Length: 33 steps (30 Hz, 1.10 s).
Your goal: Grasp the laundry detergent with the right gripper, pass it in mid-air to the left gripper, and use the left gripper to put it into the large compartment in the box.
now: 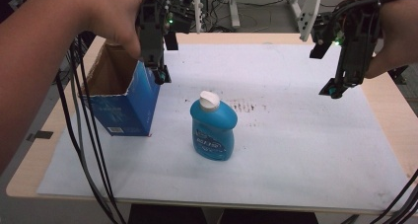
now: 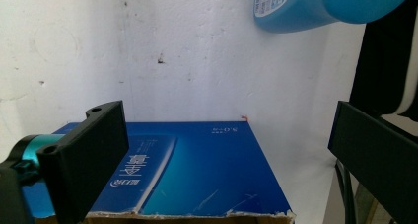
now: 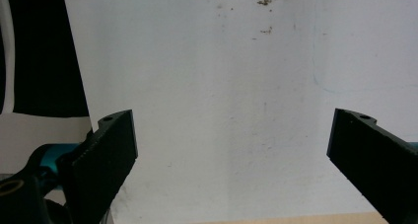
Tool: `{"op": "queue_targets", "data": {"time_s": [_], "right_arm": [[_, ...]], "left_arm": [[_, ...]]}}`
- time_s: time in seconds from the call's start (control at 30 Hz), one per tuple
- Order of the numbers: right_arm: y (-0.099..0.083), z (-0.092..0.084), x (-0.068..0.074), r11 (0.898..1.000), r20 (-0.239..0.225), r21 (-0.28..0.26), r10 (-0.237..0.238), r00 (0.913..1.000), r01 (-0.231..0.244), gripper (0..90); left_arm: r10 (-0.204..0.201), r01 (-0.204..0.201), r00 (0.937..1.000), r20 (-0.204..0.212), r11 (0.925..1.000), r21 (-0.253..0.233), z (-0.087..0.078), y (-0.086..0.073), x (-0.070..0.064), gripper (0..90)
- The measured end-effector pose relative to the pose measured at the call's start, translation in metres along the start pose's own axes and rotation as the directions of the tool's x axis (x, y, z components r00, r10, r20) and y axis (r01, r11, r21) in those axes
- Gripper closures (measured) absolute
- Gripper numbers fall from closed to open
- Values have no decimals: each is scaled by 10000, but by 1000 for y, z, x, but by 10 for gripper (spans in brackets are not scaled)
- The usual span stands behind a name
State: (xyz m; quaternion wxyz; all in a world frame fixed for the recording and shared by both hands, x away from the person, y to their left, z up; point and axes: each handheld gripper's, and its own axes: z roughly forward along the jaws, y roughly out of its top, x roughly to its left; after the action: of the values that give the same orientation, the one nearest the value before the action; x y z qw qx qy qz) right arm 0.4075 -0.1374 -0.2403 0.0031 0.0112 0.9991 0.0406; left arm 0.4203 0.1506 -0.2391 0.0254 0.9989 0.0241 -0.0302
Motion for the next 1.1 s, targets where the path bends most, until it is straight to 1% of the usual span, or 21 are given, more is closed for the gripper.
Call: {"op": "queue_targets", "data": {"time_s": [0.07,0.17,0.23,0.3,0.37,0.43,0.5,0.63,0.67,0.7,0.73,0.77,0.8,0.83,0.87,0.9,0.93,1.0,1.03,1.07,1.1], "right_arm": [[-1,2,2,10000,-37,-43,59,10000,-59,40],[-4,9,8,9995,-4,-103,301,9995,-301,40],[-5,11,9,9993,-31,-189,315,9995,-316,40],[-7,14,12,9977,-211,-464,478,9986,-487,40],[-9,17,18,9941,-377,-848,641,9972,-672,40],[-10,20,22,9890,-531,-1271,693,9962,-756,40],[-11,23,28,9796,-665,-1788,808,9945,-915,40],[-13,33,42,9583,-661,-2701,781,9948,-931,40],[-14,39,46,9509,-651,-2960,742,9951,-903,40],[-14,39,46,9509,-651,-2960,742,9951,-903,40],[-15,42,49,9451,-665,-3128,773,9948,-944,40],[-16,49,53,9346,-785,-3395,848,9933,-1066,40],[-16,49,53,9346,-785,-3395,848,9933,-1066,40],[-16,56,55,9262,-819,-3610,849,9930,-1089,40],[-16,56,55,9262,-819,-3610,849,9930,-1089,40],[-16,59,56,9205,-889,-3720,928,9917,-1194,40],[-16,62,57,9136,-961,-3872,939,9909,-1241,40],[-15,69,60,8950,-1033,-4241,1037,9892,-1381,40],[-14,72,61,8897,-1062,-4337,1071,9886,-1430,40],[-13,75,62,8822,-1115,-4466,1105,9876,-1491,40],[-10,82,64,8665,-1140,-4749,1125,9871,-1536,40]], "left_arm": [[-77,77,10000,17,10000,-26,1,-1,0,18],[-31,31,10000,-16,10000,-75,2,-3,0,18],[-38,38,10000,7,10000,-90,2,-3,0,18],[19,-19,10000,33,9999,-101,3,-2,0,18],[57,-57,10000,9,9999,-130,2,-2,0,18],[70,-70,10000,8,9998,-160,2,-2,0,18],[64,-64,10000,2,9998,-163,3,-2,0,17],[81,-80,10000,45,9997,-248,3,-4,0,18],[61,-60,10000,63,9997,-239,5,-5,-1,18],[61,-60,10000,63,9997,-239,5,-5,-1,17],[69,-67,10000,70,9998,-203,5,-5,-1,17],[55,-54,10000,76,9998,-198,5,-5,-1,18],[55,-54,10000,76,9998,-198,5,-5,-1,18],[65,-63,10000,63,9998,-213,4,-5,-1,17],[65,-63,10000,63,9998,-213,4,-5,-1,18],[55,-54,10000,47,9997,-232,4,-5,-1,18],[43,-42,10000,41,9997,-243,5,-4,-1,18],[70,-69,10000,52,9998,-200,5,-4,-1,18],[55,-54,10000,41,9998,-195,5,-3,-2,17],[78,-77,10000,47,9998,-202,5,-3,-2,17],[92,-91,9999,61,9998,-197,5,-2,-2,18]]}}
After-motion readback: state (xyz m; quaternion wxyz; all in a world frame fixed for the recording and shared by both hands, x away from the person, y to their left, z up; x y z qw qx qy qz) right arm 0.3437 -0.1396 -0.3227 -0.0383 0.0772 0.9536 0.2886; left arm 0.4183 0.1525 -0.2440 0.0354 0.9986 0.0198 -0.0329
